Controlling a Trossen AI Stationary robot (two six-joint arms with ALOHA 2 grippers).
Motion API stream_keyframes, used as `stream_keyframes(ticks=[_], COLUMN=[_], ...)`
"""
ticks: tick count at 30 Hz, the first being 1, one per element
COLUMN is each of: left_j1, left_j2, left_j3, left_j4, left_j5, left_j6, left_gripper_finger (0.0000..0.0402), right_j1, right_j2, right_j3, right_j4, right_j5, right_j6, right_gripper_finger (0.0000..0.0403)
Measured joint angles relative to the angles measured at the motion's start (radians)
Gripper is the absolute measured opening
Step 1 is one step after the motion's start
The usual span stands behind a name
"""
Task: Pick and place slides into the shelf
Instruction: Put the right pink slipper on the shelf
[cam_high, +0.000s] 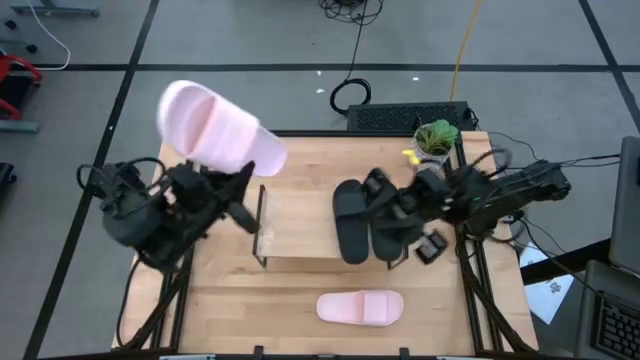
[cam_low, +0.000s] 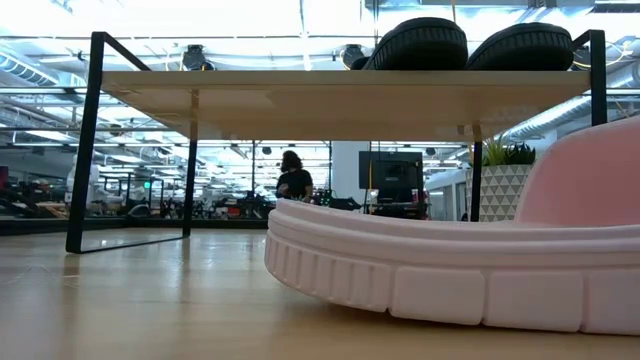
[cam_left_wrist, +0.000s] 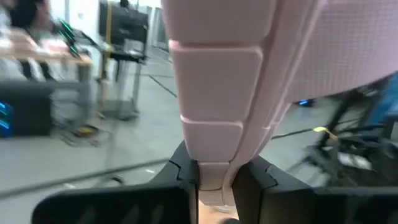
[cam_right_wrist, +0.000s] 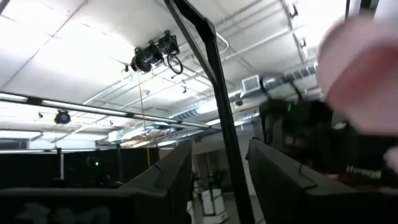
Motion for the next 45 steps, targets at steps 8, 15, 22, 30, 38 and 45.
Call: stream_keyframes(ticks=[8,15,22,30,38,45], left_j1=[-0.082,-0.021,0.024,0.020,0.038,0.116], left_j2=[-0.021,0.075,0.142,0.189,0.196,0.140], left_j3=[0.000,-0.002,-0.002,-0.001,-0.042,-0.250], left_j4=[-0.629,-0.830,-0.747,-0.695,-0.678,-0.639], left_j5=[0.296,0.632,0.864,0.990,1.048,1.196], left_j6=[-0.987,-1.484,-1.534,-1.507,-1.430,-1.443], left_gripper_finger=[0.0043,0.0043,0.0043,0.0043,0.0043,0.0043], right_j1=[0.002,-0.001,-0.028,-0.140,-0.291,-0.417], right_j2=[-0.242,-0.345,-0.325,-0.300,-0.300,-0.300], right_j3=[0.000,0.000,0.000,0.000,0.000,0.000], right_j4=[-0.335,-0.731,-1.059,-1.161,-1.053,-1.043], right_j5=[0.005,0.006,0.008,0.004,-0.073,-0.268], right_j6=[-0.143,-0.272,-0.298,-0.330,-0.341,-0.244], right_gripper_finger=[0.0146,0.0146,0.0146,0.0146,0.0146,0.0146])
